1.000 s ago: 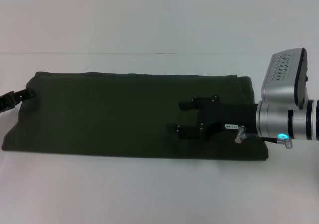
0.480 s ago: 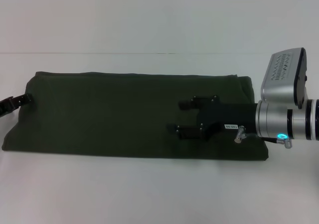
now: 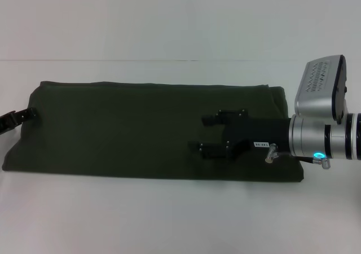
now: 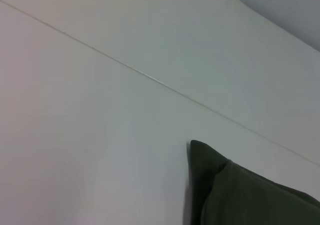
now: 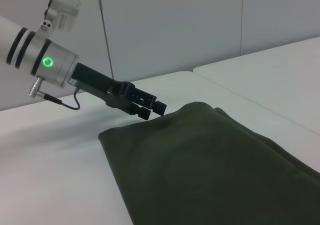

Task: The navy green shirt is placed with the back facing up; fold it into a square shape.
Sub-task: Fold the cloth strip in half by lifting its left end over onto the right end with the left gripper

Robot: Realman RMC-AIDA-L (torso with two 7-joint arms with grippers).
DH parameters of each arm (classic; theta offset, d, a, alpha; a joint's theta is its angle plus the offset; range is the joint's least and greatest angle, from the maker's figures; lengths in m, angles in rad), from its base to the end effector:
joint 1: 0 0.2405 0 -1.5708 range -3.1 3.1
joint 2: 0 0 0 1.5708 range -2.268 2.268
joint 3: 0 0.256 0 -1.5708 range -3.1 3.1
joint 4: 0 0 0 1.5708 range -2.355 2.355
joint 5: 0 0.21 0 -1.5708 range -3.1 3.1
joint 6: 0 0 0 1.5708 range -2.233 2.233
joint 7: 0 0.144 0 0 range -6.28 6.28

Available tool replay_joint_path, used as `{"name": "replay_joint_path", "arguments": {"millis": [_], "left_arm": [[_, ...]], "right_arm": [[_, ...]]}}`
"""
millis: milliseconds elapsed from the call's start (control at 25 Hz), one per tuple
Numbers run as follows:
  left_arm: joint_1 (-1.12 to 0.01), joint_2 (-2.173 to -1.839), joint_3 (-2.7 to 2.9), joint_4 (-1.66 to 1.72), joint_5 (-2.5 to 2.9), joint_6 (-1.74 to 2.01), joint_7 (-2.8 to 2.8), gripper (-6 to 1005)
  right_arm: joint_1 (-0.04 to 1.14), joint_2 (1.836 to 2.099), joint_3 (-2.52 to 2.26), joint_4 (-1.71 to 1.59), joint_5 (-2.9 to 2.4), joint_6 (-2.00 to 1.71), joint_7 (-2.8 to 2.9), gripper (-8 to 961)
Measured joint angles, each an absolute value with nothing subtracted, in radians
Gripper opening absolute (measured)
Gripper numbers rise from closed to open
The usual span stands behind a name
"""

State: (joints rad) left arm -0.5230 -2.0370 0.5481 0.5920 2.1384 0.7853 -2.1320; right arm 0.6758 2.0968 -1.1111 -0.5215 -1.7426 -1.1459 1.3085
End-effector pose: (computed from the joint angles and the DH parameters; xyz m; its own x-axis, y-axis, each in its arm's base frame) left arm -0.3773 0.3794 0.0535 0.1707 0.6209 0.7651 0.9534 0.0920 -0.2874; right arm 0.2122 0.3755 -0.0671 0.8894 -0.2351 -0.3920 -0.3467 -0.9059 -0.2434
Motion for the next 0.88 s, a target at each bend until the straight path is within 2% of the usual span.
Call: {"name": "replay_joint_path", "arguments": {"millis": [880], "left_arm": [[-0.523,-2.046,0.551,0.591,2.137,0.794,-2.123,821]], "right_arm": [[0.672,2.098,-1.112,-0.518,-1.743,-1.149,1.308,788]]}}
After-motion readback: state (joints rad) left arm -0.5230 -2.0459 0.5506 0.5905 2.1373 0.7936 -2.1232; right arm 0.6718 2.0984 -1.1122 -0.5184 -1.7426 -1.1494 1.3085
